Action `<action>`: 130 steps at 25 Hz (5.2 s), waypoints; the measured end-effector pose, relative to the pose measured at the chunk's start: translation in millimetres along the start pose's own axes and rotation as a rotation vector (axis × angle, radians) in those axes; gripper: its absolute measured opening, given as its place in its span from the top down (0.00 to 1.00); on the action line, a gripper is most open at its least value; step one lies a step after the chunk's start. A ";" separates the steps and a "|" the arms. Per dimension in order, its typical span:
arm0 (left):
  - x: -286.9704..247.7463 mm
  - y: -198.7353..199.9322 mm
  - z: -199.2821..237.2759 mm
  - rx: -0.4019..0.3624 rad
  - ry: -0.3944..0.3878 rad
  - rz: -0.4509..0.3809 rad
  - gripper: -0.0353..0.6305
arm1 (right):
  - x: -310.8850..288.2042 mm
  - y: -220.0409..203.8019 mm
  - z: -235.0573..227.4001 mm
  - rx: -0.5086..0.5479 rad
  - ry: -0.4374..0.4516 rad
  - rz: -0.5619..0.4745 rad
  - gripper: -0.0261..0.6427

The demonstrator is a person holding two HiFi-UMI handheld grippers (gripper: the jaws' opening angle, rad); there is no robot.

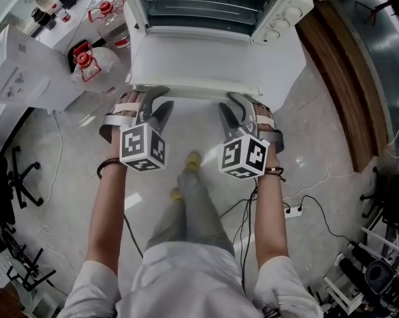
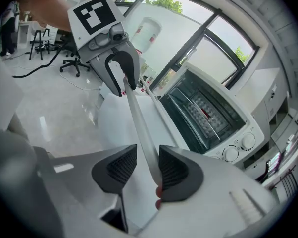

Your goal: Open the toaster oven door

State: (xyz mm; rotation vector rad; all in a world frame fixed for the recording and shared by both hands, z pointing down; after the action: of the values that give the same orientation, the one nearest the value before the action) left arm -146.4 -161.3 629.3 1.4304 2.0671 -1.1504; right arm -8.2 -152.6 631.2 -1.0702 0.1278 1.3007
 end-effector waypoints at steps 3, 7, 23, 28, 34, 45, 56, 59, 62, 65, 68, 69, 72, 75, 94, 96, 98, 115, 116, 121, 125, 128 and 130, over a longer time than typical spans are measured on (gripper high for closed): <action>-8.0 -5.8 -17.4 -0.010 0.029 -0.007 0.70 | -5.1 -9.0 14.0 0.023 -0.036 -0.003 0.77; -15.8 -14.3 -31.7 -0.022 0.059 -0.024 0.68 | -14.2 -16.8 29.0 0.055 -0.070 0.006 0.76; -43.4 -29.4 -60.7 -0.147 0.149 0.034 0.69 | -36.4 -38.3 55.6 0.126 -0.150 0.026 0.75; -42.9 -30.2 -60.9 -0.134 0.154 0.020 0.68 | -36.7 -37.6 55.6 0.117 -0.168 0.018 0.75; -39.9 -29.0 -61.3 -0.118 0.136 0.015 0.65 | -33.4 -35.4 54.9 0.095 -0.171 0.016 0.75; -30.9 -28.8 -59.0 -0.077 0.139 0.009 0.62 | -24.8 -29.4 54.1 0.052 -0.157 0.012 0.75; -22.6 -32.0 -64.2 -0.067 0.142 0.012 0.61 | -17.5 -22.7 63.2 0.048 -0.144 -0.001 0.75; -20.2 -32.4 -68.0 -0.057 0.133 0.013 0.61 | -16.3 -22.8 66.5 0.042 -0.139 0.001 0.75; -17.4 -32.2 -70.8 -0.050 0.117 0.020 0.60 | -14.0 -21.7 67.9 0.026 -0.138 -0.006 0.75; -11.6 -28.7 -70.0 -0.033 0.109 0.016 0.60 | -7.8 -18.5 67.6 0.012 -0.123 -0.005 0.75; -2.6 -25.9 -65.8 -0.003 0.111 0.010 0.60 | -0.1 -14.7 65.0 -0.007 -0.122 -0.010 0.75; -0.3 -25.2 -64.4 0.006 0.113 0.007 0.60 | 1.5 -13.9 63.7 -0.012 -0.125 -0.011 0.75; 5.6 -25.4 -64.4 0.029 0.108 -0.003 0.60 | 6.5 -10.9 62.8 -0.036 -0.122 -0.015 0.75; 16.1 -24.3 -60.1 0.101 0.115 -0.025 0.61 | 14.8 -6.8 61.1 -0.098 -0.111 -0.036 0.75; 123.8 12.7 57.8 0.560 0.291 -0.206 0.82 | 110.8 77.3 -57.6 -0.538 -0.209 -0.232 0.82; 130.0 17.6 75.0 0.583 0.306 -0.216 0.84 | 114.6 84.1 -73.6 -0.563 -0.215 -0.246 0.86; 133.6 23.3 91.4 0.609 0.319 -0.230 0.86 | 117.8 88.8 -89.4 -0.578 -0.215 -0.252 0.86; 168.5 58.4 181.1 0.733 0.449 -0.264 0.95 | 144.8 109.1 -181.1 -0.657 -0.236 -0.346 0.96; 172.4 60.1 182.4 0.732 0.454 -0.268 0.95 | 148.1 110.3 -181.6 -0.660 -0.235 -0.351 0.96; 188.7 66.1 185.8 0.721 0.471 -0.285 0.95 | 165.4 111.2 -186.6 -0.658 -0.260 -0.352 0.96; 201.4 66.4 188.2 0.714 0.482 -0.304 0.95 | 177.7 112.9 -190.8 -0.681 -0.288 -0.370 0.96; 211.6 68.4 190.0 0.728 0.503 -0.330 0.95 | 187.5 110.4 -190.8 -0.709 -0.291 -0.393 0.96; 217.6 70.8 191.1 0.725 0.511 -0.352 0.95 | 193.4 108.7 -191.5 -0.726 -0.300 -0.409 0.96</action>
State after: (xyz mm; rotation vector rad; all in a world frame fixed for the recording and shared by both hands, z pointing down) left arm -199.4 -172.7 336.2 1.8739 2.4394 -1.9997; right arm 56.9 -160.2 345.5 -1.3912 -0.8055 1.1276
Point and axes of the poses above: the fingertips, and each gripper's own axes: x backward along the fingers, z to its left, y out of its top, the point moved 4 cm from there along x, backward along the fingers, and after that the axes turned 4 degrees about -x, right-handed, at the moved point
